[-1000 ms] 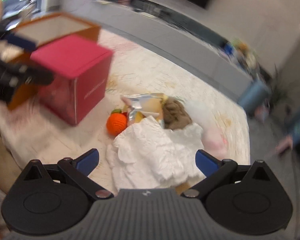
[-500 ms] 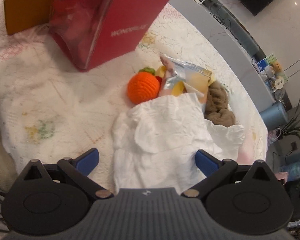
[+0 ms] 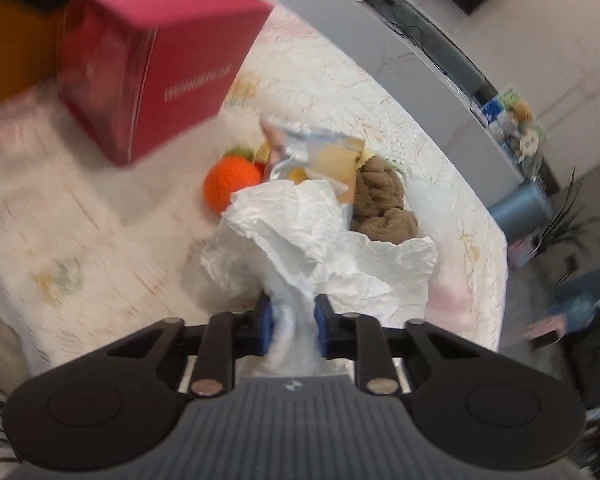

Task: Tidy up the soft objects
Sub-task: 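Grasp the white crumpled tissue with the right tool and lift it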

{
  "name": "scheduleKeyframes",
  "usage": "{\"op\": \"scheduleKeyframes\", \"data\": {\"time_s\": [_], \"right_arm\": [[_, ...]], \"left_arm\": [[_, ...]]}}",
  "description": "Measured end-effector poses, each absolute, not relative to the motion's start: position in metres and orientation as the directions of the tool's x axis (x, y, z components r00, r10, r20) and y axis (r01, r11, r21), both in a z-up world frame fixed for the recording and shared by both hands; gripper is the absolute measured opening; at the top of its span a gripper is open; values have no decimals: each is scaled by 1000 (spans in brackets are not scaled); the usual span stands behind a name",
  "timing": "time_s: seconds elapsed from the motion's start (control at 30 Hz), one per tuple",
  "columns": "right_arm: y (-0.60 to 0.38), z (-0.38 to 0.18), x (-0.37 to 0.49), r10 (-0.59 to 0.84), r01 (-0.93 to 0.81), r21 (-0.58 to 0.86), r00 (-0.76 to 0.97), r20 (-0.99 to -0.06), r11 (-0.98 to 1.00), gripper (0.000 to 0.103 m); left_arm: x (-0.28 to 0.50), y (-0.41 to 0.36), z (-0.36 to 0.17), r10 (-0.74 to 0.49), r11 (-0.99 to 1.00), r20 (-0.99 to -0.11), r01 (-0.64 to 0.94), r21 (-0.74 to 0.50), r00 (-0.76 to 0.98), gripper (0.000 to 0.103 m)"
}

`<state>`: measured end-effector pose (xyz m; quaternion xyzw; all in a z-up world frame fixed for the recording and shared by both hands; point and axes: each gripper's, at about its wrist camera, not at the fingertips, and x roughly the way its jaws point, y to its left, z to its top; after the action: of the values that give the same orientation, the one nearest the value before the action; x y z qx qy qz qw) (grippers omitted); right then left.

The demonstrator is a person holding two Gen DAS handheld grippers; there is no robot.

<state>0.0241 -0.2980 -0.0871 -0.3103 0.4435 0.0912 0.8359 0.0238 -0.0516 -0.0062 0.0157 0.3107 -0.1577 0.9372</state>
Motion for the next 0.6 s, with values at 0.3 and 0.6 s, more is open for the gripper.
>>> {"op": "scheduleKeyframes", "data": {"time_s": [0.3, 0.6], "right_arm": [[-294, -26, -1, -42, -361, -295, 568, -822, 884, 16], [-266, 2, -19, 164, -421, -102, 550, -819, 901, 17]], "left_arm": [[23, -39, -3, -249, 964, -604, 254, -79, 757, 91], [23, -27, 0, -234, 971, -609, 213, -108, 758, 91]]}}
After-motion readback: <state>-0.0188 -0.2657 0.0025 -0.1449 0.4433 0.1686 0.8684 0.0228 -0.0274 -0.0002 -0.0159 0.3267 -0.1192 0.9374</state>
